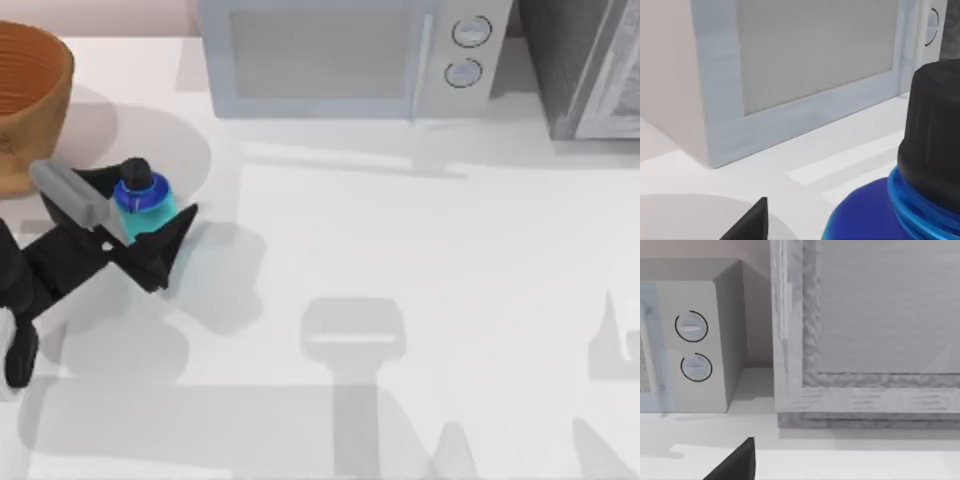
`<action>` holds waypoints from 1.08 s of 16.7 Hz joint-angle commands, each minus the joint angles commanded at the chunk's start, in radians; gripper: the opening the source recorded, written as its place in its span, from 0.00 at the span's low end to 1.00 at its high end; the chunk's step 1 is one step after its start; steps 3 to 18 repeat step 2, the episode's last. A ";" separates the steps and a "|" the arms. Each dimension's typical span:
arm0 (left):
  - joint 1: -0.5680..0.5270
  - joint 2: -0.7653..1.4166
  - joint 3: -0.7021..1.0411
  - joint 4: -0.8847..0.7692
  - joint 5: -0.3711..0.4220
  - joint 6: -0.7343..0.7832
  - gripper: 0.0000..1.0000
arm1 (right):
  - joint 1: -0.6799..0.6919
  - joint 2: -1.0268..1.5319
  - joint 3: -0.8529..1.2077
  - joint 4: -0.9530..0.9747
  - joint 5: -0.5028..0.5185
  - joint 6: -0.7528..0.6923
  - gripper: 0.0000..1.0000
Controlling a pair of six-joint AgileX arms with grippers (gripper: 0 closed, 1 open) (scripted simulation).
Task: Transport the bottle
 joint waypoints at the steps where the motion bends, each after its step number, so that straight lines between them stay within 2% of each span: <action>1: 0.000 0.000 0.000 0.000 0.000 0.000 1.00 | 0.000 0.000 0.000 0.000 0.000 0.000 1.00; 18: 0.000 0.000 0.000 0.000 0.000 0.000 1.00 | 0.000 0.000 0.000 0.000 0.000 0.000 1.00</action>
